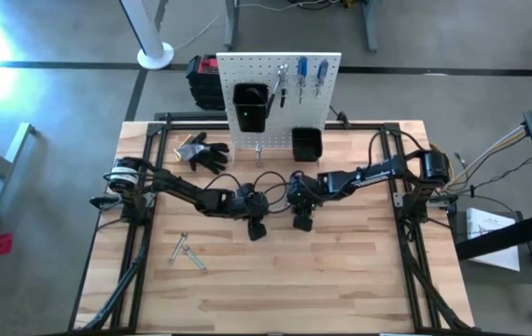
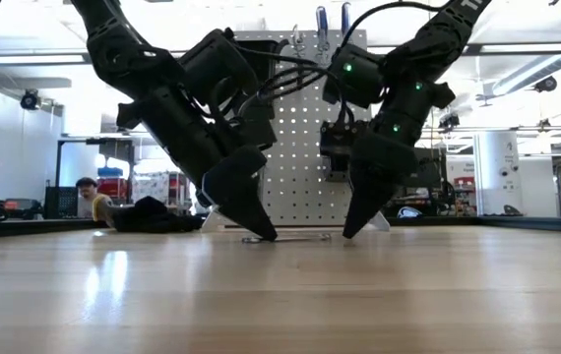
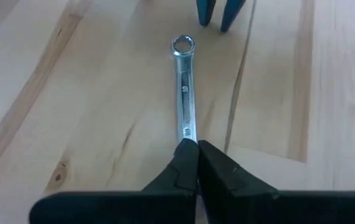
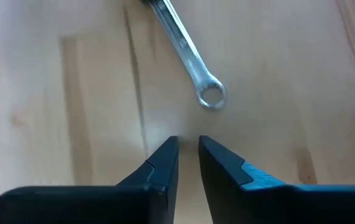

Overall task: Hang tools onto peg board
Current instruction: Hang the wrench on the peg board

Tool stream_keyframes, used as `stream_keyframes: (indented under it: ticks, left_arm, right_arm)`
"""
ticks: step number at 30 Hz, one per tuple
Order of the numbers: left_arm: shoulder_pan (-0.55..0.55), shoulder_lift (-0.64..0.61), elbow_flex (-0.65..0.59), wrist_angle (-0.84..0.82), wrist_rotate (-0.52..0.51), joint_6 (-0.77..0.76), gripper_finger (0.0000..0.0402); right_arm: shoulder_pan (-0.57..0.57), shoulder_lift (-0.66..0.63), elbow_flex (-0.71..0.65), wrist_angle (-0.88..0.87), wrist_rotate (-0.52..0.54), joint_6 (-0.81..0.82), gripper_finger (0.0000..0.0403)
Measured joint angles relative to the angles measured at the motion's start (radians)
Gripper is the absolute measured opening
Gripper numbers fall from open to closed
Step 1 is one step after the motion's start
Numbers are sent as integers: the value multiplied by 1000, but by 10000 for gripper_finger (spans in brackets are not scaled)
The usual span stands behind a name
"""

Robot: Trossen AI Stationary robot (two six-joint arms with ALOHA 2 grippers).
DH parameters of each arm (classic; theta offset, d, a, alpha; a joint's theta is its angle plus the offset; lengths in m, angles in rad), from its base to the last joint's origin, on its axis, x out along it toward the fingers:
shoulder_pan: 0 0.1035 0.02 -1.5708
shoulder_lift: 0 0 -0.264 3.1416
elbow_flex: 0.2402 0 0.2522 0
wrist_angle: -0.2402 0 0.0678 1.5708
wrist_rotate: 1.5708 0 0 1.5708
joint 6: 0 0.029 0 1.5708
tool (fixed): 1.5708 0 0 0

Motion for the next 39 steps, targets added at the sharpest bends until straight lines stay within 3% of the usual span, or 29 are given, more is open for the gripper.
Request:
stream_keyframes:
  ticks: [14, 28, 34, 39]
  left_arm:
    - [-22, -46, -6, -6, 14, 19, 1]
    - [-20, -45, -5, -27, -8, 23, 0]
    - [-16, 4, 0, -7, 15, -24, 0]
    - [-16, -9, -1, -4, 27, -55, 0]
  right_arm:
    - [16, -134, -4, 34, 43, -17, 138]
    - [54, 53, -85, 336, 36, -18, 209]
    - [54, 133, -76, 371, 84, -13, 166]
    - [56, 128, -76, 371, 85, -43, 45]
